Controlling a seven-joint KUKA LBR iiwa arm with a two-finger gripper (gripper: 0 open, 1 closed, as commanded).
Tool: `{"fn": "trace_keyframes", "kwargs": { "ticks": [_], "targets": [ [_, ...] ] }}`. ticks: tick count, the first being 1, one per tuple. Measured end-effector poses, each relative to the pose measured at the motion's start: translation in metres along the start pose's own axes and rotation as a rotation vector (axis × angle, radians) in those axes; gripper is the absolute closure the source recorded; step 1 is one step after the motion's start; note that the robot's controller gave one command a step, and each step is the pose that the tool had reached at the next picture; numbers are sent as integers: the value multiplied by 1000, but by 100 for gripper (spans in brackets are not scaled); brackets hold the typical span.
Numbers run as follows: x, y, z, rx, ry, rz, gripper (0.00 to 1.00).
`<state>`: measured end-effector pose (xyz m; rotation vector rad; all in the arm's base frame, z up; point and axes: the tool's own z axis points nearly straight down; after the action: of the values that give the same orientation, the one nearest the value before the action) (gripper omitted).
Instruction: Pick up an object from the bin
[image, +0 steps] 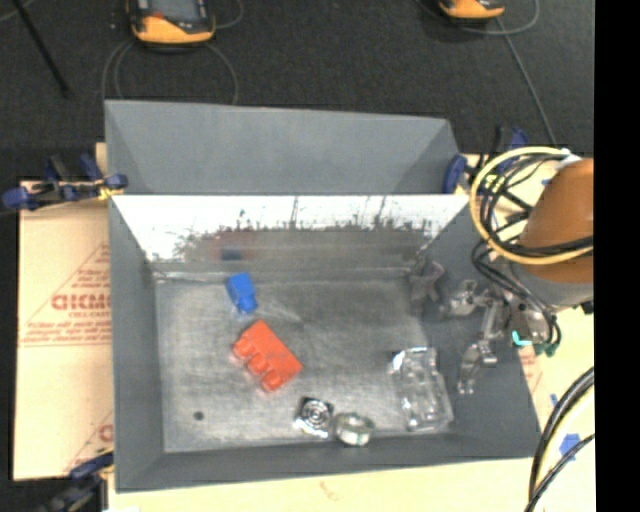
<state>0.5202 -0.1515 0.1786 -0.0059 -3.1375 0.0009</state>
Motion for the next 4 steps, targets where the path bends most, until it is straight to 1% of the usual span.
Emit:
{"fn": "trace_keyframes", "kwargs": {
  "ticks": [1,2,3,4],
  "targets": [
    [37,63,38,-2,-2,-245,0],
    [-9,37,52,3,-9,-530,0],
    [-46,36,70,2,4,-925,0],
    [-87,39,98,3,-20,-1434,0]
  ]
}}
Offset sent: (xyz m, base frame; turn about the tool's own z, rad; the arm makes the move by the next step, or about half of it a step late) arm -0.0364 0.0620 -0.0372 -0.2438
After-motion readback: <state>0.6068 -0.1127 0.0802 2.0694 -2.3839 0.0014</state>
